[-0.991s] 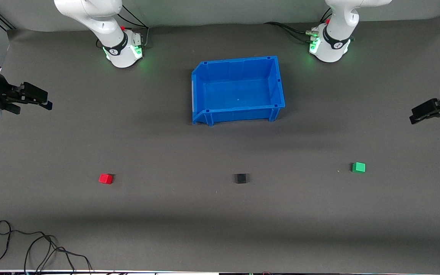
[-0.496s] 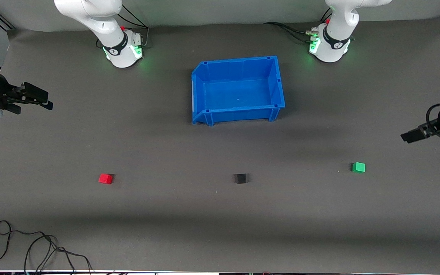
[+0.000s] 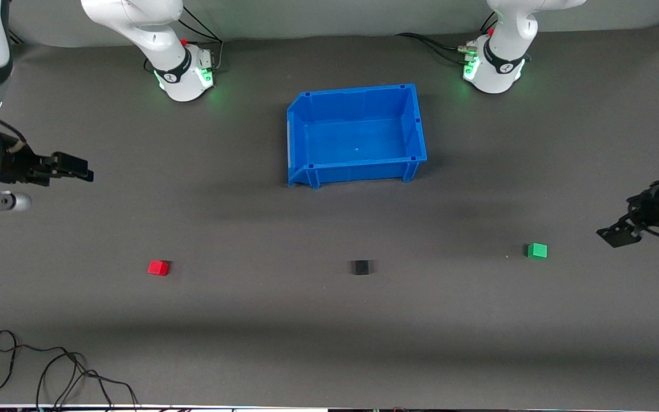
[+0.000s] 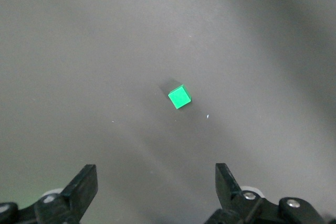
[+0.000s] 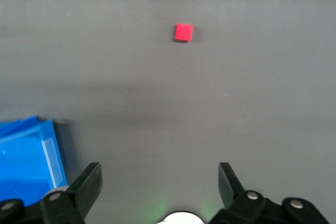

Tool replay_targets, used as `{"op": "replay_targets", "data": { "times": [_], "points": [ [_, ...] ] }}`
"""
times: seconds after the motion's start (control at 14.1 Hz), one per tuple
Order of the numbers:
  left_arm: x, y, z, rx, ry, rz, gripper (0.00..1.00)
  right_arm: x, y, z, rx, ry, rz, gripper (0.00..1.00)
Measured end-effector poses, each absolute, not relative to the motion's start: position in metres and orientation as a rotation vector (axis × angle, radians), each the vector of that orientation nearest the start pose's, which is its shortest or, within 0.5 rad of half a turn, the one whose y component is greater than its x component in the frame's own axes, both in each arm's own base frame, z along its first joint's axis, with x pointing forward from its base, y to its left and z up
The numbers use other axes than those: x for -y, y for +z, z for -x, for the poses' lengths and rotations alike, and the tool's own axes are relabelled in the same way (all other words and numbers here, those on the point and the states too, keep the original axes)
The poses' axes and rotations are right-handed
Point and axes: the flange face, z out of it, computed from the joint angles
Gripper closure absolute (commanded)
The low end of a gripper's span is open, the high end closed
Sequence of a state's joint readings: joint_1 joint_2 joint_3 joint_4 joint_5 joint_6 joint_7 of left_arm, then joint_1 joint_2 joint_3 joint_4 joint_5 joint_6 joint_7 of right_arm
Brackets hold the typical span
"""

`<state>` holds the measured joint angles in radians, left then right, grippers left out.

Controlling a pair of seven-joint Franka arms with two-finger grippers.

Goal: Attach green and red cubes to black cube
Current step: 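Lower the right gripper over the red cube while the left gripper lowers onto green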

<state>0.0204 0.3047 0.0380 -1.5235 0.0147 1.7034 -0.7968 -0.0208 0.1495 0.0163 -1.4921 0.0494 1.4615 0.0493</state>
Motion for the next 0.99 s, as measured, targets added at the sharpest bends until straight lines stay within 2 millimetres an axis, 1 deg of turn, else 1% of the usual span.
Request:
{"op": "replay_targets", "data": {
  "times": [0.07,0.21,0.28,0.35,0.5,0.64,0.78,0.85,0.92,0.99],
  "points": [
    [-0.038,0.459,-0.640,1.369,0.165,2.741,0.00,0.000,0.561,-0.588,-0.235,0.291,3.074,0.01],
    [-0.046,0.422,-0.642,1.562,0.211,2.617,0.00,0.000,0.549,-0.594,-0.627,0.333,3.016,0.00],
    [-0.049,0.402,-0.646,1.659,0.227,2.555,0.00,0.000,0.540,-0.597,-0.831,0.363,2.973,0.00],
    [-0.051,0.383,-0.651,1.762,0.221,2.494,0.00,-0.001,0.531,-0.600,-0.992,0.396,2.924,0.00],
    [-0.053,0.349,-0.658,1.921,0.173,2.398,0.00,-0.002,0.507,-0.608,-1.249,0.471,2.819,0.00],
    [-0.055,0.323,-0.661,1.993,0.137,2.357,0.00,0.005,0.481,-0.619,-1.493,0.528,2.670,0.00],
    [-0.060,0.300,-0.664,2.027,0.114,2.340,0.01,0.027,0.453,-0.630,-1.669,0.577,2.522,0.00],
    [-0.063,0.289,-0.665,2.035,0.107,2.337,0.03,0.044,0.440,-0.634,-1.723,0.593,2.465,0.00],
    [-0.065,0.279,-0.666,2.040,0.104,2.333,0.03,0.060,0.426,-0.638,-1.763,0.601,2.415,0.00],
    [-0.067,0.269,-0.666,2.045,0.105,2.328,0.03,0.072,0.411,-0.643,-1.792,0.600,2.370,0.00]
  ]
}}
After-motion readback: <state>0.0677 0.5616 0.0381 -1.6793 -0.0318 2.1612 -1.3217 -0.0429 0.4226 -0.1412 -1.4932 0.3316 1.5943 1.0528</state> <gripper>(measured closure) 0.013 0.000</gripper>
